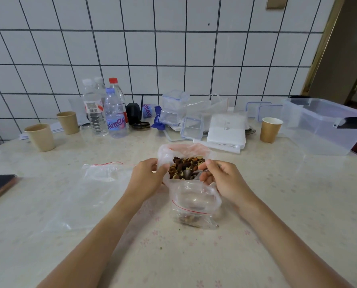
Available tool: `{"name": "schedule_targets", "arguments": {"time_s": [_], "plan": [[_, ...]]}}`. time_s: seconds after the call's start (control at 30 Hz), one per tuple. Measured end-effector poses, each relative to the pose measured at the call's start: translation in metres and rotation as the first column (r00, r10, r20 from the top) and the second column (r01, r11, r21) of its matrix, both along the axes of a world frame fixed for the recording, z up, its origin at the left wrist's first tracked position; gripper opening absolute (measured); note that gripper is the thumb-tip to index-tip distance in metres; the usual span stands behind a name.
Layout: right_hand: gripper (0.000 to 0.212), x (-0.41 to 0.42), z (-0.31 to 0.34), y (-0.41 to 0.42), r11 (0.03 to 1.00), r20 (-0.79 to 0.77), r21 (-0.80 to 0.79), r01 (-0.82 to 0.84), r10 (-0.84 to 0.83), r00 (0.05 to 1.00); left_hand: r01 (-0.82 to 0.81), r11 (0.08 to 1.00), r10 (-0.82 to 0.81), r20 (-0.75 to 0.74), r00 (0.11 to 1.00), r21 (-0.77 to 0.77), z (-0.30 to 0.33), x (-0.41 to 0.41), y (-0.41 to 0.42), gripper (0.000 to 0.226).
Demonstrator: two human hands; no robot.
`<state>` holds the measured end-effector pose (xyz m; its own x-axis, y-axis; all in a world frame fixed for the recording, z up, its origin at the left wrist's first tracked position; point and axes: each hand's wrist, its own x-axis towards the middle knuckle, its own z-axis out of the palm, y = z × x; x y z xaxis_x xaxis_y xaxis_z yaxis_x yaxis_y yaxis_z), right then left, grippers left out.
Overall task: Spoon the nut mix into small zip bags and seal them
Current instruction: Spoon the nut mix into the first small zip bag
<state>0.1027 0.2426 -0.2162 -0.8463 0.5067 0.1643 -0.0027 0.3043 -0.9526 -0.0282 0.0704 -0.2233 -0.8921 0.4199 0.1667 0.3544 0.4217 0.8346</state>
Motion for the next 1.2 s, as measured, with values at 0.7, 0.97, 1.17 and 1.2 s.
{"name": "schedule_targets", "arguments": {"time_s": [0.7,0.97,1.17,1.2], "plan": [[0.033,0.000,0.003,0.003,0.881,0.012,-0.453,0.136,-0.147,0.989,-0.011,0.993,0.006,0.042,0.999,0.117,0.007,0.005,0.000,0.021],[0.033,-0.002,0.002,0.012,0.859,0.014,-0.484,0.164,-0.180,0.984,-0.058,0.998,0.058,-0.080,0.995,0.005,0.002,-0.006,-0.003,0.017],[0.033,0.001,0.009,0.018,0.861,-0.053,-0.492,0.128,-0.176,0.983,-0.193,0.969,0.143,-0.290,0.946,-0.154,0.012,-0.004,-0.014,0.054],[0.034,0.002,0.011,0.019,0.864,-0.064,-0.490,0.117,-0.170,0.983,-0.218,0.966,0.165,-0.323,0.932,-0.136,0.017,-0.002,-0.015,0.052]]}}
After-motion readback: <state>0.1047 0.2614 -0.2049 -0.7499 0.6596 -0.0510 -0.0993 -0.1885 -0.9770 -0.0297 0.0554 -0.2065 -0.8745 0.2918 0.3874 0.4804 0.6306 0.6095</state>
